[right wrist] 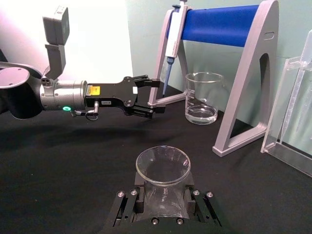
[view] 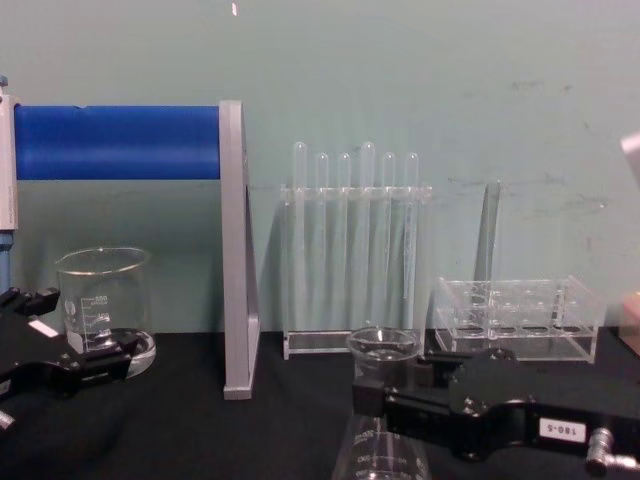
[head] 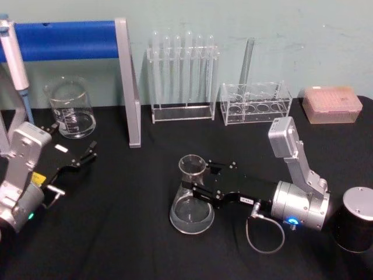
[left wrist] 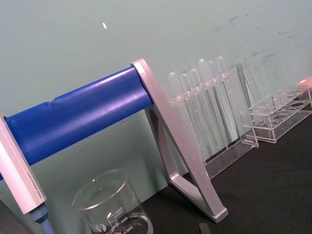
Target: Grasp the erlenmeyer flask with one hand, shake it three times, then place it back.
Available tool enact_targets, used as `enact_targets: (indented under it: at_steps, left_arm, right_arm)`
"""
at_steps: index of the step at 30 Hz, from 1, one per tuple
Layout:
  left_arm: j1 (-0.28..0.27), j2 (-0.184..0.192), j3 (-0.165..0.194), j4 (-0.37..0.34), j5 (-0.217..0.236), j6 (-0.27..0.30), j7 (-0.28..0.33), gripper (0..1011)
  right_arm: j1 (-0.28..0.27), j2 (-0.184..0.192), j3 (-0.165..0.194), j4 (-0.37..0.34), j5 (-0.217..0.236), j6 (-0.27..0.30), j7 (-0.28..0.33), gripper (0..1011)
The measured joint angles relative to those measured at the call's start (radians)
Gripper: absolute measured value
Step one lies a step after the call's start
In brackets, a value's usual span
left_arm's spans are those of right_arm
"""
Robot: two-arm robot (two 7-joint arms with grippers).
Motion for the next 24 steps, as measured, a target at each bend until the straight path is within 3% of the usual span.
enact_targets:
  at_steps: [24]
  left_arm:
    - [0.0, 0.0, 0.0, 0.0, 0.0, 0.0, 0.0, 1001]
  right_arm:
    - [-0.001, 0.0, 0.001, 0.0, -0.002, 0.003, -0.003, 448]
